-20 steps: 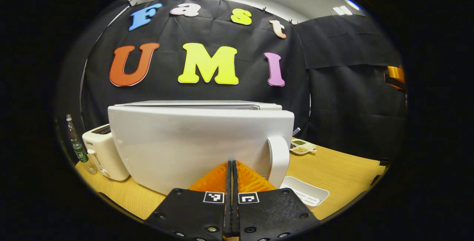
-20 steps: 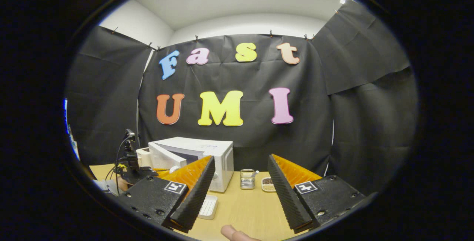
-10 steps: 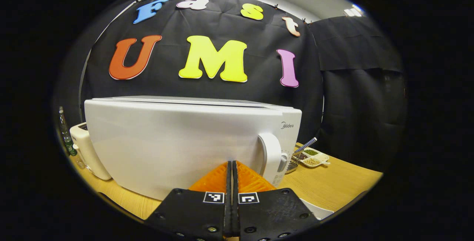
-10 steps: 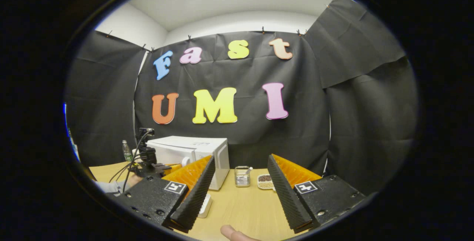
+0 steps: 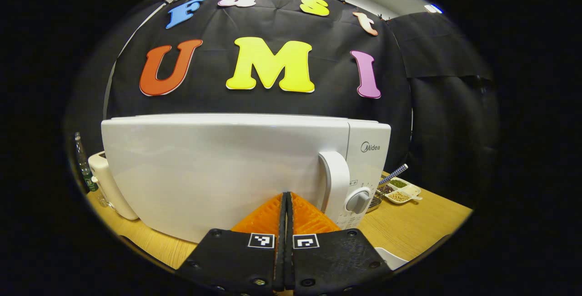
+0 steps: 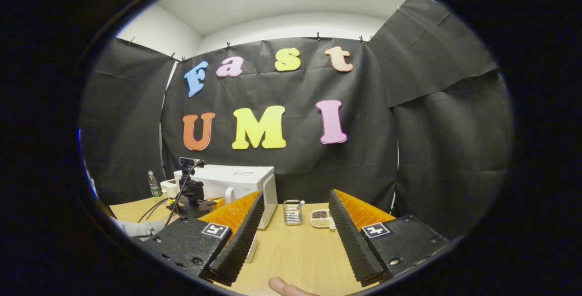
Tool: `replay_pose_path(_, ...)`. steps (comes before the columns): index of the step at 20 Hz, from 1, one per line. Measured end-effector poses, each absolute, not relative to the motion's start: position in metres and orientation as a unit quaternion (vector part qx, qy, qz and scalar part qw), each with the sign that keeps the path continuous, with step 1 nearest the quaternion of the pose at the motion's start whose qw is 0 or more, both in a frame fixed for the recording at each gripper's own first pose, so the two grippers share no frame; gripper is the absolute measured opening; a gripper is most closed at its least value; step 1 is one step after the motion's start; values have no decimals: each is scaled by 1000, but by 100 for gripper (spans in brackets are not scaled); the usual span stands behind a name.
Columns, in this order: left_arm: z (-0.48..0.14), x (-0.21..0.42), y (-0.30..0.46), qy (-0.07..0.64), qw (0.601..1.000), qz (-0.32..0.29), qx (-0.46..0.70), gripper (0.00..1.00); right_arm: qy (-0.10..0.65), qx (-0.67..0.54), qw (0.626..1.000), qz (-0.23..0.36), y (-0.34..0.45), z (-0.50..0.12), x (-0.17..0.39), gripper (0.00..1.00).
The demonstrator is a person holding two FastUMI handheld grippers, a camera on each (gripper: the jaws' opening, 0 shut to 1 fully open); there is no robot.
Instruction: Open the microwave oven with the left hand, put the food in, and close the microwave oven.
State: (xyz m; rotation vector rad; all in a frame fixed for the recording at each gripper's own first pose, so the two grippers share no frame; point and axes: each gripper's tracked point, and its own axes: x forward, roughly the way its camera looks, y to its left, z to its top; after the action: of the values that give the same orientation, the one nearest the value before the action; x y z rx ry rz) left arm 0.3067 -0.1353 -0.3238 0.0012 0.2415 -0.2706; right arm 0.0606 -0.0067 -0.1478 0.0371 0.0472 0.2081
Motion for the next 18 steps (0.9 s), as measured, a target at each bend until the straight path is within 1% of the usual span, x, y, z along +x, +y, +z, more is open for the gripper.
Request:
replay_pose_path(4,-327,305,-137,140,982,-127,-2,1,31,9,996,81,-12,-144,45,86)
replay_pose_path(5,-336,303,-141,168,976,-137,-6,1,34,7,997,75,-15,-144,42,85)
replay_pose_path(7,-350,297,-132,200,971,-129,-3,0,42,7,997,70,-16,-146,34,85)
replay_pose_path(8,-350,295,-120,208,971,-116,2,0,46,8,996,71,-15,-146,31,92)
replay_pose_path(9,-348,289,-114,212,971,-111,2,0,50,8,996,72,-13,-146,27,86)
replay_pose_path(10,-343,280,-112,212,971,-112,-4,0,54,7,996,73,-13,-148,24,86)
replay_pose_path(11,-334,270,-110,207,972,-113,-7,12,57,5,996,73,-13,-148,21,86)
replay_pose_path(12,-323,259,-107,201,973,-110,-4,0,56,4,996,75,-11,-146,17,86)
replay_pose_path(14,-297,234,-103,182,977,-108,11,3,53,3,996,78,-8,-140,10,86)
replay_pose_path(15,-284,224,-100,167,980,-103,24,7,49,1,995,81,-6,-137,7,86)
replay_pose_path(16,-266,209,-101,152,982,-108,33,17,45,-2,996,83,-4,-133,3,85)
replay_pose_path(17,-251,194,-103,140,983,-109,36,60,41,-5,996,82,-3,-130,-1,85)
replay_pose_path(18,-236,179,-100,128,986,-102,41,61,39,-5,996,80,-4,-125,-7,85)
